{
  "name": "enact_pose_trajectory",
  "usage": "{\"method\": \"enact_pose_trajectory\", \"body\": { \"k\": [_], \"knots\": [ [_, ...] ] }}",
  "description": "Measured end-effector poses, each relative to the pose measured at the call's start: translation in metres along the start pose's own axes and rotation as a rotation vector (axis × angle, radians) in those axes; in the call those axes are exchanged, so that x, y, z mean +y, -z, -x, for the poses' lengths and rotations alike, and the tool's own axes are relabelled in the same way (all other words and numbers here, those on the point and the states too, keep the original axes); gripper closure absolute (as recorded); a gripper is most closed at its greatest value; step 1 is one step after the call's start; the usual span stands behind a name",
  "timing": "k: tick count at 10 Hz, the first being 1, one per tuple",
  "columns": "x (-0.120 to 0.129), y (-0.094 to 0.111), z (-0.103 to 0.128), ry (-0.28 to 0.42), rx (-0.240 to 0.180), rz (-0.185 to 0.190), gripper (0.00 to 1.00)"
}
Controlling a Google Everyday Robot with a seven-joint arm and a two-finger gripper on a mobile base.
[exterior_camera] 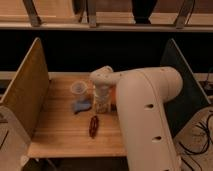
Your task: Place the bottle in the ceramic bowl
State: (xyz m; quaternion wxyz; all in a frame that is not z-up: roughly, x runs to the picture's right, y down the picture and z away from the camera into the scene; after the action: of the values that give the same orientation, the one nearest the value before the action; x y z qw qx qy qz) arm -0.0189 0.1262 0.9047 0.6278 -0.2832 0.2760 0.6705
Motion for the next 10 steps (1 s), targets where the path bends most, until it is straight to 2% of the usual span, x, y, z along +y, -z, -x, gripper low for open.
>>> {"method": "enact_pose_trajectory", "body": {
  "k": [2, 4, 6, 7, 10],
  "knots": [
    [0.000, 0.001, 0.001, 0.001, -0.006, 0.009, 0.80],
    [0.001, 0.011, 0.006, 0.015, -0.030, 0.012, 0.98],
    [0.002, 0.030, 0.016, 0.031, -0.077, 0.014, 1.00],
    [0.000, 0.045, 0.024, 0.040, -0.114, 0.009, 1.00],
    [-0.015, 0.084, 0.040, 0.034, -0.206, -0.023, 1.00]
  ]
}}
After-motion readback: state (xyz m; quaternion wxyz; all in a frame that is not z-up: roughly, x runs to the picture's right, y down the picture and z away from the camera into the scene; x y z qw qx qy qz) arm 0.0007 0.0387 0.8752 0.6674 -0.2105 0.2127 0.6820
